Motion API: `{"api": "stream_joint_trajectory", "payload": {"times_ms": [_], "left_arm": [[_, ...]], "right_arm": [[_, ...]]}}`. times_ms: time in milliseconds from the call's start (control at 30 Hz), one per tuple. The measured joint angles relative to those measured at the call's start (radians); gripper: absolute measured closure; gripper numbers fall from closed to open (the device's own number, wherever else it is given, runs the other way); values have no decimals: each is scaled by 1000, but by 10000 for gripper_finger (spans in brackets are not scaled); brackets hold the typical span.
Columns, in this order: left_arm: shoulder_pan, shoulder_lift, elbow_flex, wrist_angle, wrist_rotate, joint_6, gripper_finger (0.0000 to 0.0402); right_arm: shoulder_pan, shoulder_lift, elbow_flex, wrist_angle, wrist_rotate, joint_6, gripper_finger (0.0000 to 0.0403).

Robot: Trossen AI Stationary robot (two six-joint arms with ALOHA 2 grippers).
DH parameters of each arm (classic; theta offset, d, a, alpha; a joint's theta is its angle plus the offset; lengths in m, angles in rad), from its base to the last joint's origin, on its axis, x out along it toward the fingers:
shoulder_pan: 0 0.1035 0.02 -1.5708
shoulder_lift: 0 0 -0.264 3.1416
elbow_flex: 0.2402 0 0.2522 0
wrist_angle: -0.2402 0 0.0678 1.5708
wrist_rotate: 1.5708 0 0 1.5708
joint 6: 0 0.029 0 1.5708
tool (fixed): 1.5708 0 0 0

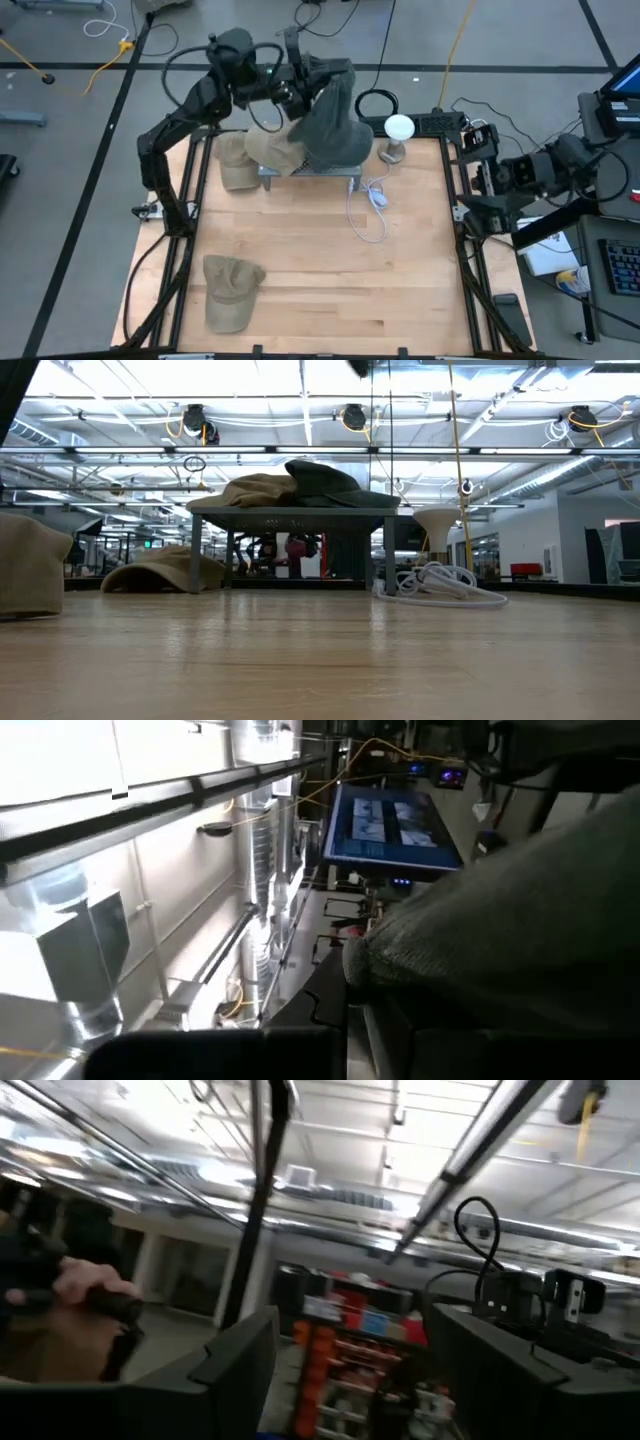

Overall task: Pick & Place hat
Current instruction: Stack the gray cap on the gray caps on the shelf

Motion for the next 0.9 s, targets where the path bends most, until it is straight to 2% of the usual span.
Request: {"api": "stream_joint_trajectory", "payload": {"times_ms": [200, 400, 733, 900], "left_arm": [[72, 57, -2, 14, 51, -88, 386], [121, 141, -2, 76, 0, -173, 386], [151, 246, -2, 98, -32, -243, 386], [157, 261, -3, 43, -115, -256, 386]], "right_arm": [[0, 21, 0, 0, 177, -101, 151], [0, 47, 0, -1, 312, -187, 151], [-1, 59, 0, 0, 376, -240, 151], [-1, 56, 0, 0, 376, -240, 151]]}}
